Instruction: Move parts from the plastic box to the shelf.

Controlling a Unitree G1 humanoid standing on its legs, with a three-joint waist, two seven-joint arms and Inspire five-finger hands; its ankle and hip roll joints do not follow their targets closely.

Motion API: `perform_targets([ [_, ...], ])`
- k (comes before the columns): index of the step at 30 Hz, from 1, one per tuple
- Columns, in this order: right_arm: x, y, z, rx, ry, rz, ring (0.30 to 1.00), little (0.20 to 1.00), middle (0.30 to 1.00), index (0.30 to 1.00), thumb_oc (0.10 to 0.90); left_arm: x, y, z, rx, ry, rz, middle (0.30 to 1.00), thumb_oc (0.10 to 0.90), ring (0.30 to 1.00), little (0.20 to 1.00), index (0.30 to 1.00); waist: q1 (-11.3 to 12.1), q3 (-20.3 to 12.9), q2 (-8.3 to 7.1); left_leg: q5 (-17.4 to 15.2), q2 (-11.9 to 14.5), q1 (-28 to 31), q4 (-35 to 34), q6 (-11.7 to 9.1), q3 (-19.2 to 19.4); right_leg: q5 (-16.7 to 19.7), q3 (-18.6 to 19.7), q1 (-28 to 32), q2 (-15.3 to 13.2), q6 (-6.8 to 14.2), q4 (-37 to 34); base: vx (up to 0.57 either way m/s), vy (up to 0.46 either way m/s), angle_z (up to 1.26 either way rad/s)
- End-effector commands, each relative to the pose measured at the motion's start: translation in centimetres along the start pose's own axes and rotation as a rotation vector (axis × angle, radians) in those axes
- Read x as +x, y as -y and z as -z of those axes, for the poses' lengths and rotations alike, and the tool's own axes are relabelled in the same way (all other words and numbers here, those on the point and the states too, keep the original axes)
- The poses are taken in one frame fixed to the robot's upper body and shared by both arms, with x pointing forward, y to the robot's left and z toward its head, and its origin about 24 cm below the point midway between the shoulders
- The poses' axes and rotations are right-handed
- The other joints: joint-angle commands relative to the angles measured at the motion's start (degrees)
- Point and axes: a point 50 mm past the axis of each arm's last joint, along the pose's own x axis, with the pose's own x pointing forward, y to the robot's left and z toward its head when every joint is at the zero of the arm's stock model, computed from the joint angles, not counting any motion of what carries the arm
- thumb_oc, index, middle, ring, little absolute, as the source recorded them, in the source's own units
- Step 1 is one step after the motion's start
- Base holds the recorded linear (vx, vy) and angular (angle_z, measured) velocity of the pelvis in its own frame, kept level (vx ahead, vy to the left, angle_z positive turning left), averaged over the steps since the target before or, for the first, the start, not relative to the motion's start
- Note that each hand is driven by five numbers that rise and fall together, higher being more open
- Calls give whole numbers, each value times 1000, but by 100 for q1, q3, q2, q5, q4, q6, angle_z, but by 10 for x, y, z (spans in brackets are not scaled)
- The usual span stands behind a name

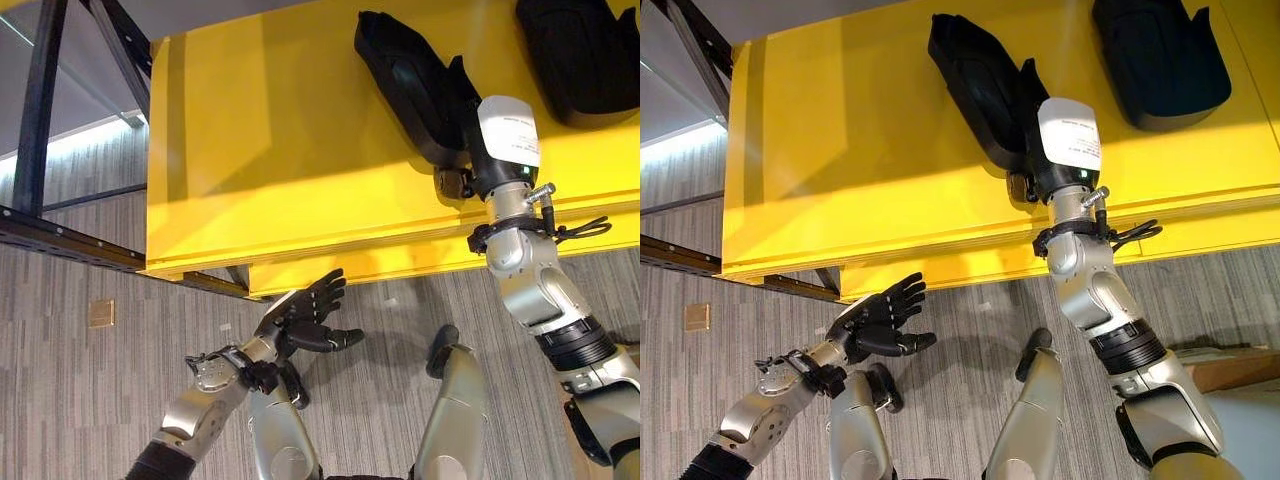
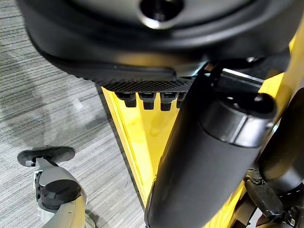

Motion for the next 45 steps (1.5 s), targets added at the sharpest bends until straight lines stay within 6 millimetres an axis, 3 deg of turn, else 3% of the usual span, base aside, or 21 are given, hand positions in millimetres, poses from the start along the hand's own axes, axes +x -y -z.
perform_targets([
  [1,24,27,-17,-14,33,78,300,300,300,300,400,-2,17,-44,15,205,103,1000,900,1000,1000,1000,327,-32,64,-347,-396,-127,-276,657,57,-1269,-122,79,-187,172,916,3,24,-11],
  [9,33,34,-23,18,65,98,300,300,300,300,400,-1,16,-41,-23,177,106,1000,900,1000,1000,1000,432,-32,41,-273,-485,-53,-420,637,-22,-1234,-187,260,-114,180,756,7,29,-5],
  [25,46,53,-39,243,118,148,300,300,300,300,400,5,17,-30,-34,99,111,1000,900,1000,1000,1000,625,-32,-70,-182,-694,54,-631,644,-114,-1181,-331,561,-24,180,519,28,57,6],
  [33,42,49,-61,496,221,84,300,300,300,300,400,3,9,-22,-31,95,56,1000,900,1000,1000,1000,750,-32,-120,-55,-800,-109,-813,689,-138,-1130,-435,515,48,205,392,-30,61,4],
  [39,38,51,-74,454,261,127,300,300,300,300,400,3,12,-18,-38,102,62,1000,900,1000,1000,1000,811,-32,-128,1,-835,-85,-888,738,-145,-1148,-497,603,29,214,399,-4,36,8],
  [45,43,52,-61,419,150,202,300,300,300,300,400,4,10,-20,-19,109,46,1000,900,1000,1000,1000,866,-32,-200,43,-810,-26,-937,752,-159,-1185,-600,775,49,215,376,-3,-19,9],
])
